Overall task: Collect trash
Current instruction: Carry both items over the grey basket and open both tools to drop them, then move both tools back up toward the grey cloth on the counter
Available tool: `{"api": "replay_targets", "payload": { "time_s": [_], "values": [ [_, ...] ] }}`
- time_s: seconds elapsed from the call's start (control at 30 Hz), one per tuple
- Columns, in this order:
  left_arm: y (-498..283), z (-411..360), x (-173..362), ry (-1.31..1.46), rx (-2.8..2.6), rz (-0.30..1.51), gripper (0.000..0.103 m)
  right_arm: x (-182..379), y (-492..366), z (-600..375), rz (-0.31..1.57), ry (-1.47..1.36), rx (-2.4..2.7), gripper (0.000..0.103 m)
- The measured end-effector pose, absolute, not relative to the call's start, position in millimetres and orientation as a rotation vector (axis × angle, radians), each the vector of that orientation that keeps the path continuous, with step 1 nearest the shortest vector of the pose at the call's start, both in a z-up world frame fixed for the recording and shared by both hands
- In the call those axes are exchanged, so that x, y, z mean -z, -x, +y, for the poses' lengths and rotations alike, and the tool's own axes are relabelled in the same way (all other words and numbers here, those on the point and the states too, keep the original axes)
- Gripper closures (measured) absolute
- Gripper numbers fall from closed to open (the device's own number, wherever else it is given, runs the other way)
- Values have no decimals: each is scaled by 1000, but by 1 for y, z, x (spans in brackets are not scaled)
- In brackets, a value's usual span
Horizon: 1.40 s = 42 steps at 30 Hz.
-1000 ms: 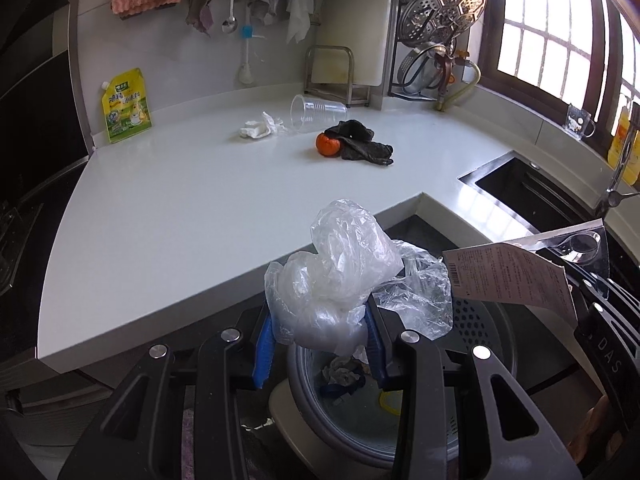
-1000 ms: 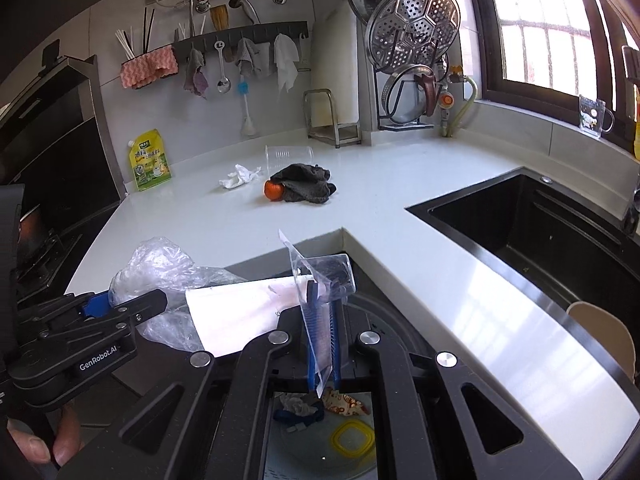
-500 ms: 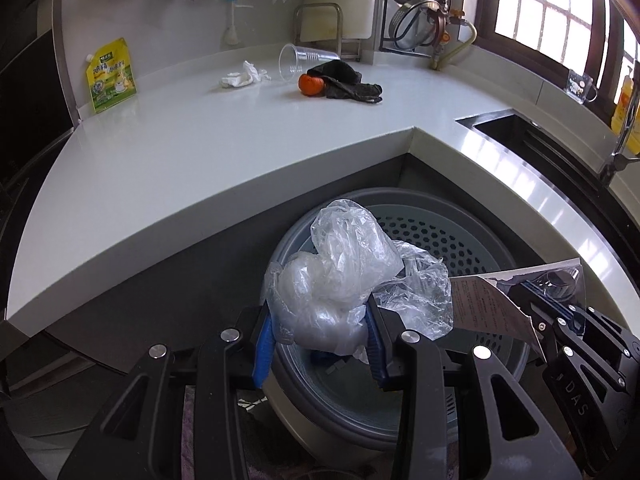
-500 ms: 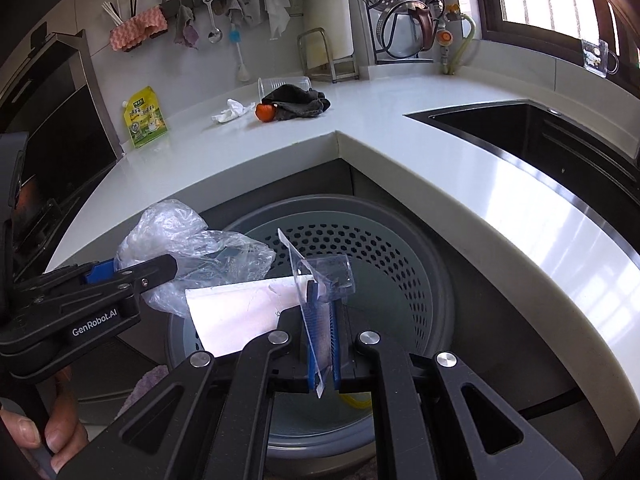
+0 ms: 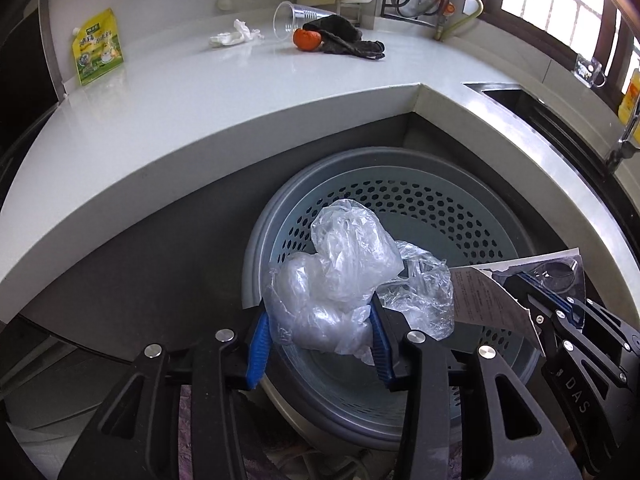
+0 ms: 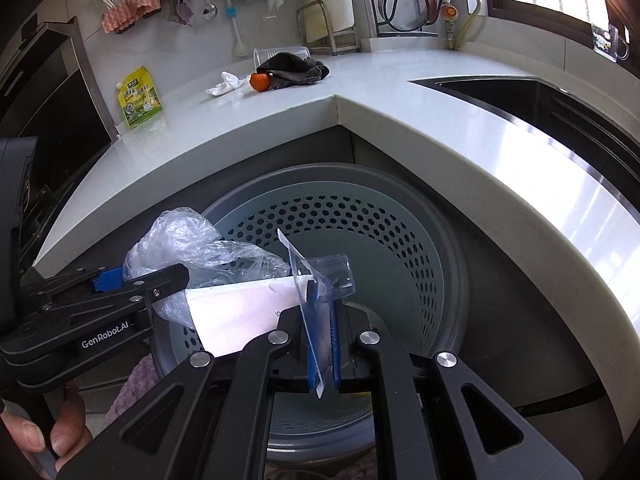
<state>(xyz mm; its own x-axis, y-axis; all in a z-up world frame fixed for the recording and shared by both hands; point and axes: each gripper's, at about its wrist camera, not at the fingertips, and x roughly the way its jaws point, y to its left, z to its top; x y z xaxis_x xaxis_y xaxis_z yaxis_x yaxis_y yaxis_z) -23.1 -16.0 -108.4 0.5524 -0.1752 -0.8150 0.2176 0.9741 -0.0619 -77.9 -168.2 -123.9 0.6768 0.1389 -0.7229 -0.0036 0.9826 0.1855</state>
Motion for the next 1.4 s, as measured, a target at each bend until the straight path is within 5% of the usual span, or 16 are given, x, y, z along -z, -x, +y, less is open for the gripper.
{"api": "replay_targets", "payload": {
  "time_s": [0.1,0.23,1.0,1.4],
  "values": [
    [22,-13,109,-37,225,961,49,127,76,-169,837,-174,-70,97],
    [22,-9,109,-22,215,961,35,126,76,-175,822,-190,-50,65],
    [21,0,110,-12,185,950,29,125,82,-188,804,-233,-40,54],
    [15,15,91,1,156,907,21,111,77,-189,775,-236,-46,40]
  ]
}}
